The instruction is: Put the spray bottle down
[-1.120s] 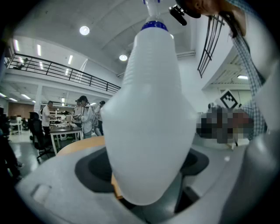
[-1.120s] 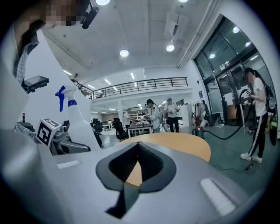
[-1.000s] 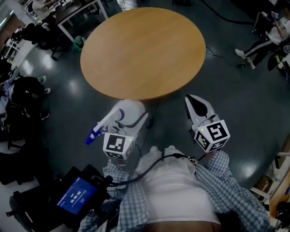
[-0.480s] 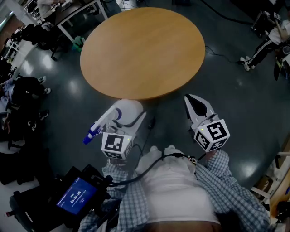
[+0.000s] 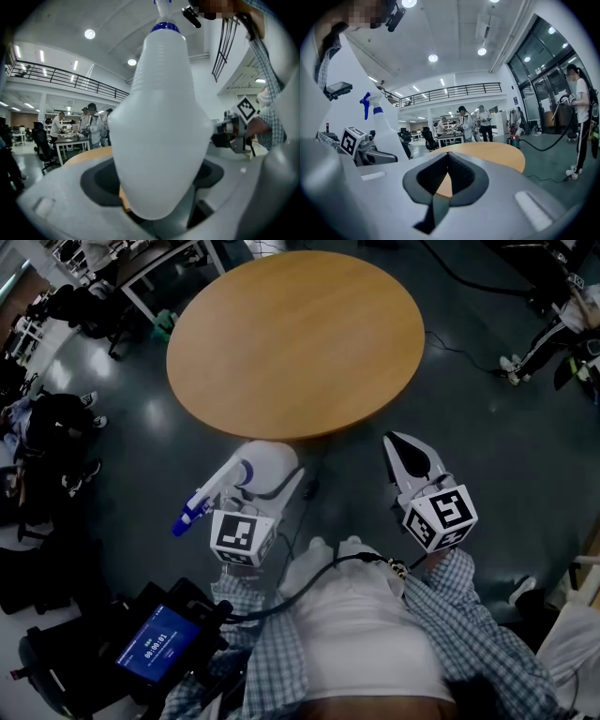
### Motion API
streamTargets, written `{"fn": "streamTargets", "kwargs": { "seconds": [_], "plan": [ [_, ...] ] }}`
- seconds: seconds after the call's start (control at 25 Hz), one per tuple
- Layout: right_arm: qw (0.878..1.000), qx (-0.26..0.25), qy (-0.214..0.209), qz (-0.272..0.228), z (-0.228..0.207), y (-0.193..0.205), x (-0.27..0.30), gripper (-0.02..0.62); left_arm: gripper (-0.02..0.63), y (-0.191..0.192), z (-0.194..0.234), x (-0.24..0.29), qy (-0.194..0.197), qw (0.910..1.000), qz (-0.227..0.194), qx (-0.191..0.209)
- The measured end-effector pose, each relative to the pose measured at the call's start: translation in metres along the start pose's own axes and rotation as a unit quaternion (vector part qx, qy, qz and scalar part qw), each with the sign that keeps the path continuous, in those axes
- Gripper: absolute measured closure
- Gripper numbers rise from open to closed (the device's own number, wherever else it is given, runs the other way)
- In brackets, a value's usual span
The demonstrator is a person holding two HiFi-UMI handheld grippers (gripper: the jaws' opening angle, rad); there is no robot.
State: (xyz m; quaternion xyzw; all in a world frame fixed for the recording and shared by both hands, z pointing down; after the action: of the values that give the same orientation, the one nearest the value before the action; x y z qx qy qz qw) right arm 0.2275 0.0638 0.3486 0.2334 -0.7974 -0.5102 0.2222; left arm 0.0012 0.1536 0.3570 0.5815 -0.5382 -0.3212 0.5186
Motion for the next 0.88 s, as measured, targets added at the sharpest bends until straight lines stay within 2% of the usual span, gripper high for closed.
{"fn": "streamTargets", "kwargs": {
  "seconds": [0.56, 0.88],
  "plan": [
    [1.0, -0.009, -0.026, 0.01, 0.0, -0.01, 0.022, 0.592, 0.192, -0.005, 0.023, 0.0, -0.035, 0.9994, 0.0, 0.006],
    [1.0, -0.011, -0.019, 0.017, -0.002, -0.007, 0.015, 0.592, 0.192, -0.006, 0.019, 0.003, -0.025, 0.9997, 0.0, 0.006]
  ]
}}
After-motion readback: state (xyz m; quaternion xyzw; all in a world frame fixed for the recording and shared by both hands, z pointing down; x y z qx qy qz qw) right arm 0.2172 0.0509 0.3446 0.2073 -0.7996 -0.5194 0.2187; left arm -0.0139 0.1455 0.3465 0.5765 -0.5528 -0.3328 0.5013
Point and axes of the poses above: the fingertips, and each gripper's own axes: x forward along the fingers, z to its left, y out of its underside, the point moved 6 cm from there along -x, backward along the fingers, and after that the axes turned 13 degrees about x, right-handed, at the moved point
